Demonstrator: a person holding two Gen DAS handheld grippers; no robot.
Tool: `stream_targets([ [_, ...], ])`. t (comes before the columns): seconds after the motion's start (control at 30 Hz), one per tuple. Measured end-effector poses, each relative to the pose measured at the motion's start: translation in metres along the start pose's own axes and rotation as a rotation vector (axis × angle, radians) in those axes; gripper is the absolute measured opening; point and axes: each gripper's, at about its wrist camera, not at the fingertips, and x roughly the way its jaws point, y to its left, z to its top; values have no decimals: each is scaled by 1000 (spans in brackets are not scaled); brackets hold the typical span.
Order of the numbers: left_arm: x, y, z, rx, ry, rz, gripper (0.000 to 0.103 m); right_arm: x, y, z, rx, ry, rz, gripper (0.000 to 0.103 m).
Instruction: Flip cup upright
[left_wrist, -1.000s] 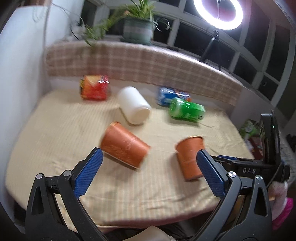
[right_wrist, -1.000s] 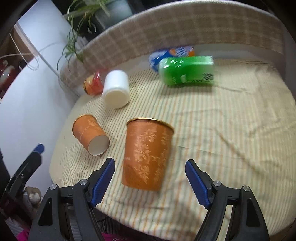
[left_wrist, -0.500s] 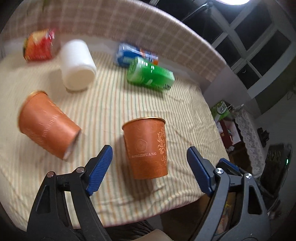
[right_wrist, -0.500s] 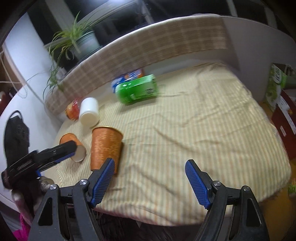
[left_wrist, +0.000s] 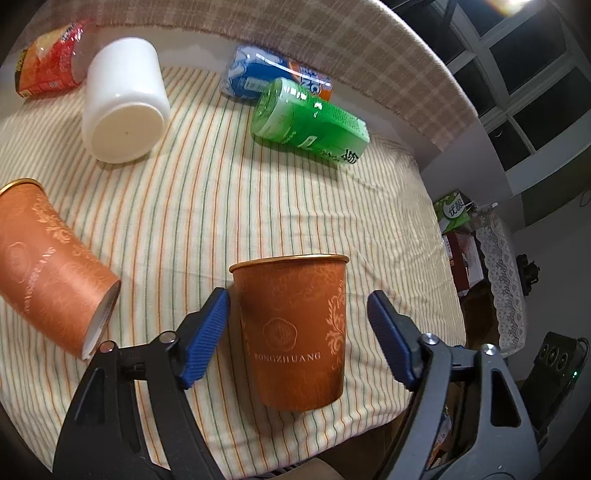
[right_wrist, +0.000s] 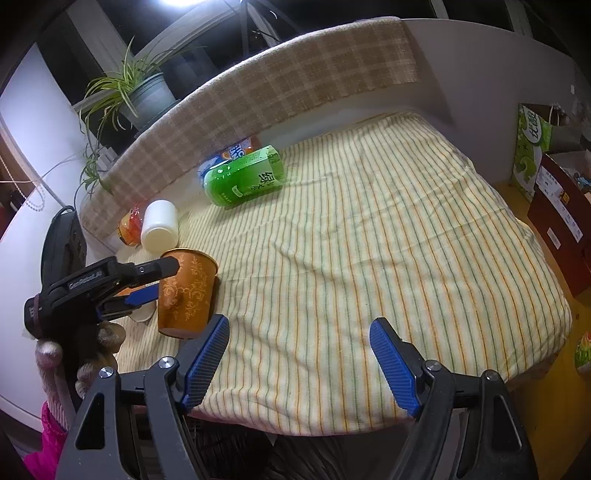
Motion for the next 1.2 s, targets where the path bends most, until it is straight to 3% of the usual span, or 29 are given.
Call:
stream_targets([
  [0.27, 11, 4, 5, -21, 28, 3, 69, 5, -6, 0, 11, 11, -3, 81],
  [0.53, 8, 0, 5, -9, 1, 19, 68, 8, -7, -1, 21, 18, 1, 81],
  [1.03, -27, -35, -18, 203, -182, 129, 68, 12, -4, -1, 22, 33, 9, 81],
  [1.2, -29, -43, -29, 263, -207, 160, 68, 12, -4, -1, 25, 29, 10, 81],
])
